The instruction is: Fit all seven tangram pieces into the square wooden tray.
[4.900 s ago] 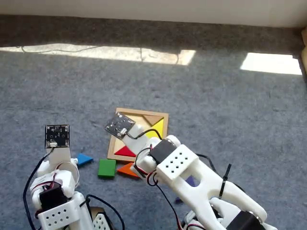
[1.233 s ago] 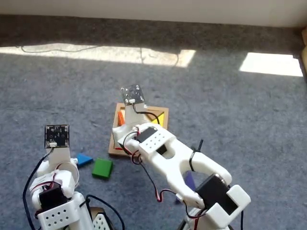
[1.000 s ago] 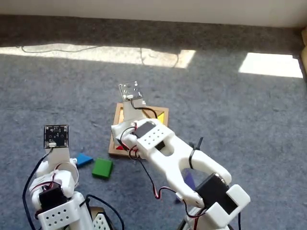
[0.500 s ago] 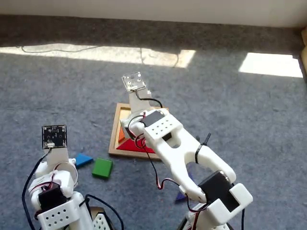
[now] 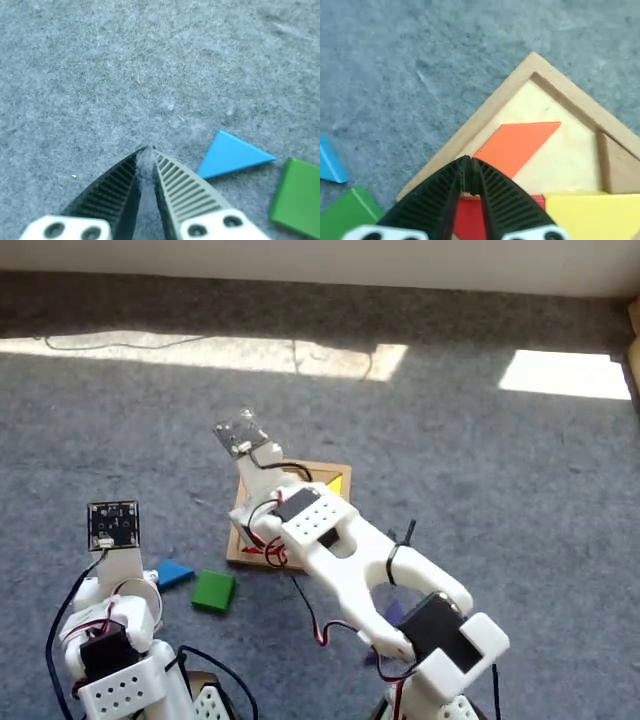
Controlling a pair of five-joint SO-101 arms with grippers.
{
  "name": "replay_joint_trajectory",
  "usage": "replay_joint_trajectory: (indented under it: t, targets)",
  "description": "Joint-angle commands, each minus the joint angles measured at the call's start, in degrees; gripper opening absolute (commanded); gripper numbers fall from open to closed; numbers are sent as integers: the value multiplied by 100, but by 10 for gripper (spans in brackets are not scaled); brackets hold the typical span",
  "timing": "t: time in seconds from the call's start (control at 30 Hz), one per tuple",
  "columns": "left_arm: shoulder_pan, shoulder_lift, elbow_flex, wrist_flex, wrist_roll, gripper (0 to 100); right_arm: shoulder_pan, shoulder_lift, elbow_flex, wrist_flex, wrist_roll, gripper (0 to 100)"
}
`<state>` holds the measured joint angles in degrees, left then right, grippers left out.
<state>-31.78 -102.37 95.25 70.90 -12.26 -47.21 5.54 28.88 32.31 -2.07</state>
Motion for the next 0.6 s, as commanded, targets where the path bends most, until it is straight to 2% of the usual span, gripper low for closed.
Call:
replay_joint_trajectory:
  t: [0.0,0.17,0.4,0.57]
  targets:
    - [-75,-198,-48,-105,-26,7,-57,268,-22,-92,53,5]
    - [-75,-198,-40,-105,-26,7,-101,136,13,-66,53,5]
    - [-57,-198,-40,-105,-26,7,-796,-585,488,127,79,5]
    - [-57,-198,-40,-105,-26,7,-954,-1077,778,145,475,5]
